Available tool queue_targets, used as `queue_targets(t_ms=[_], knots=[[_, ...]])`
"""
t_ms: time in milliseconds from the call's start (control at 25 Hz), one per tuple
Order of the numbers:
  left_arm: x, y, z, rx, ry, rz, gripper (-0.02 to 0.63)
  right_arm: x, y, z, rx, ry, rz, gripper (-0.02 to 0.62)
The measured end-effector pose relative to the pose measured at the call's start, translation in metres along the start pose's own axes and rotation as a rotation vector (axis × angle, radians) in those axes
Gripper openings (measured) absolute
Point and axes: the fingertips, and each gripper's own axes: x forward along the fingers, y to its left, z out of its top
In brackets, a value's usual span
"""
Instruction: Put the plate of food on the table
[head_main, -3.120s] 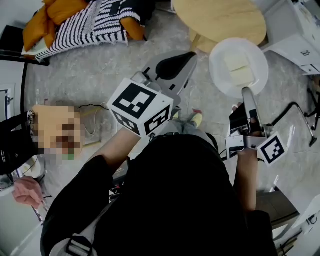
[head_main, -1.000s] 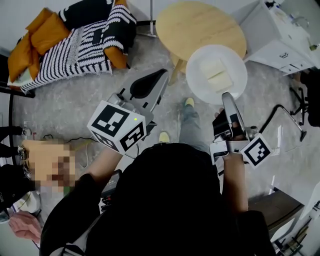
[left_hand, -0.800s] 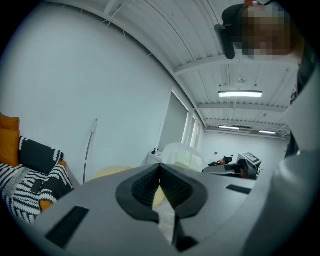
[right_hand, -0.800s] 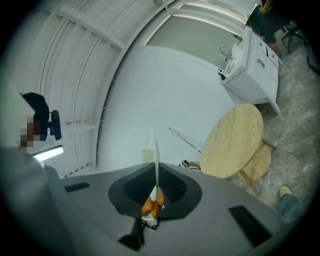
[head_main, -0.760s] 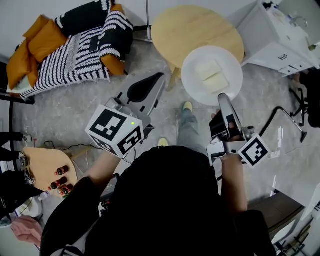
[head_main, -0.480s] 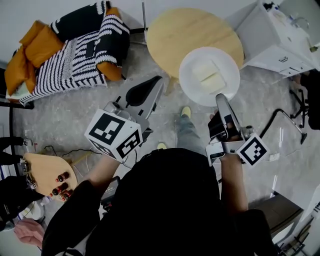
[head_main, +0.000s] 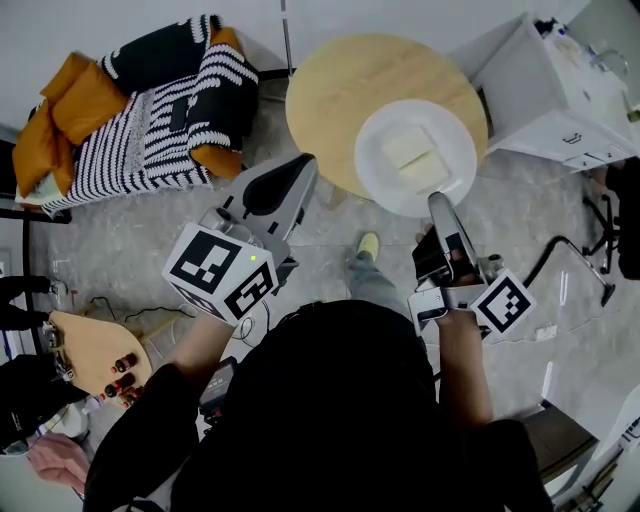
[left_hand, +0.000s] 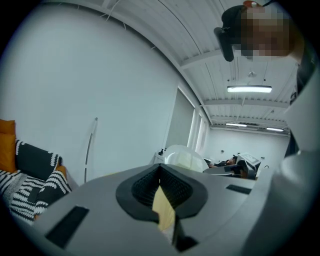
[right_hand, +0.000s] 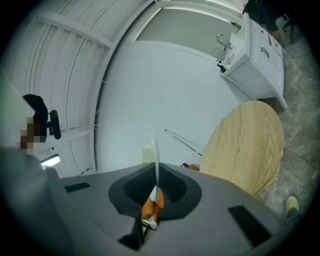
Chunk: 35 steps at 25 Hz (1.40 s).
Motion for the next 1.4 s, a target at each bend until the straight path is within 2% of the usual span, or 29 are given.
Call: queue_targets(t_ms=[160, 360, 840, 1080, 1400], knots=[[0.029, 0.005, 0.007, 0.003, 0.008, 0.014, 0.008, 0.011, -0.018, 0.023, 0.016, 0.004, -0.006, 0.018], [0.091, 0.009, 0.015, -0.007, 0.026, 0.027, 0.008, 0.030, -0.052, 0.066, 0.047, 0.027, -0.019, 0.017], [0.115, 0.007, 0.023, 0.017, 0.027, 0.050, 0.008, 0.037, -0.065, 0.071, 0.076, 0.067, 0.005, 0.017], [0.185, 0.017, 0.028, 0.003, 0.069, 0.067, 0.008, 0.066, -0.104, 0.121, 0.095, 0.114, 0.000, 0.018], [0.207, 0.027, 0.025, -0.007, 0.092, 0.100, 0.008, 0.076, -0.125, 0.136, 0.114, 0.137, -0.005, 0.018]])
